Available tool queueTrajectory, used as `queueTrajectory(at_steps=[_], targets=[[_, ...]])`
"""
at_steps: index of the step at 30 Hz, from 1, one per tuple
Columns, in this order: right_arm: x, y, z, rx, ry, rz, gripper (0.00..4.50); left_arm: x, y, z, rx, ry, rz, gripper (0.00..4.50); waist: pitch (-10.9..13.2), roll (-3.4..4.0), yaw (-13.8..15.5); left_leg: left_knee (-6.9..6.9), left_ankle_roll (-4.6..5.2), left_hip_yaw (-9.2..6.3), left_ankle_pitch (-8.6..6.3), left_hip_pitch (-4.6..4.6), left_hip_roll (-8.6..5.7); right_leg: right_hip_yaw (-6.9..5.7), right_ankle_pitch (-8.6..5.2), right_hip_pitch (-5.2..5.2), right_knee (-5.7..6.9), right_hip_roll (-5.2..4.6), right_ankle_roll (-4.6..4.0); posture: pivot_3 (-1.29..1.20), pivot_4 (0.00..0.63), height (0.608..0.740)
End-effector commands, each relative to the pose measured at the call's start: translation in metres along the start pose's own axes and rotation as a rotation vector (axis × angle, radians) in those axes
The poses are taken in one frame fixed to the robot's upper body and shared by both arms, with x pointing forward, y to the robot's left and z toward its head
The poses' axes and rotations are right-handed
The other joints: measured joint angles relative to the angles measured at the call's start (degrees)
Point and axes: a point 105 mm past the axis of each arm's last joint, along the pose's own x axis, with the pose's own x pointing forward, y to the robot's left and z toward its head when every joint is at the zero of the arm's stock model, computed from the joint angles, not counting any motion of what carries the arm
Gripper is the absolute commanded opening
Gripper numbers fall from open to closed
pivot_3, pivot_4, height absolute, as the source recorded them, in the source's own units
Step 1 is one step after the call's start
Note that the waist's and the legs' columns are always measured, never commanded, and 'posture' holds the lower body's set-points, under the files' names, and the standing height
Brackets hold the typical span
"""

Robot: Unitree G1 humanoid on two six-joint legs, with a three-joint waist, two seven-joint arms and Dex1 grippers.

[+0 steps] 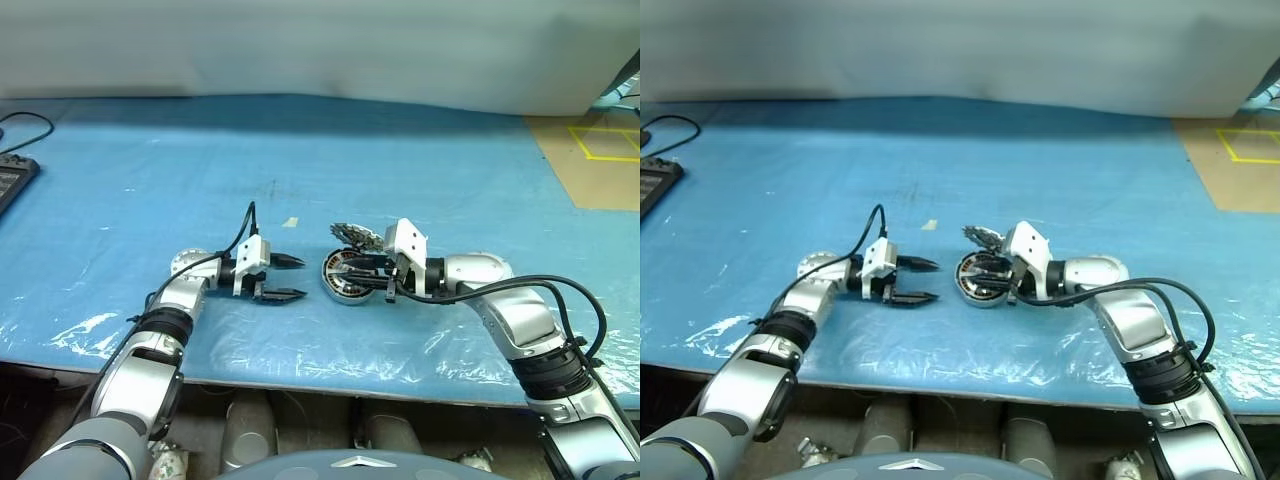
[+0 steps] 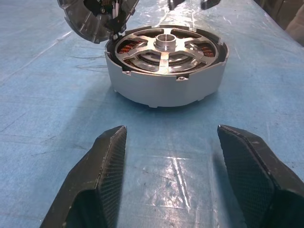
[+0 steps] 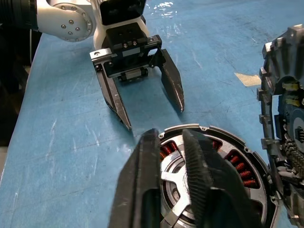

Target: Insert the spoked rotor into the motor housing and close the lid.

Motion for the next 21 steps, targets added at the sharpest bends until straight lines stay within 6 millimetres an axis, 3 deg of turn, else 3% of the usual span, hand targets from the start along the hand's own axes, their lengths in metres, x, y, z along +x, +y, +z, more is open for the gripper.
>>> queueTrajectory(at_steps=[1,10,21], targets=[[0.000,-0.009,-0.003,0.004,0.003,-0.056,0.02,-0.002,0.006,0.008,0.038,-0.015,0.020,3.21,0.0,0.00,0.0,0.00,0.00,0.00,0.00,0.00,0.00,0.00,0.00,0.00,0.00,0.00,0.00,0.00,0.150,0.740],[0.003,-0.018,-0.034,0.071,0.089,-0.125,0.02,-0.001,0.006,0.007,0.042,-0.009,0.021,3.21,0.0,0.00,-0.1,-0.01,0.00,0.00,0.00,0.02,0.00,0.00,0.00,0.00,-0.01,0.00,0.00,0.00,0.150,0.740],[0.003,0.008,-0.077,0.138,0.248,-0.029,0.02,-0.001,0.007,0.008,0.044,-0.013,0.026,3.21,-0.1,0.01,0.1,-0.06,0.00,0.00,0.00,0.33,-0.02,0.01,-0.13,0.37,-0.10,-0.03,-0.21,0.00,0.150,0.740]])
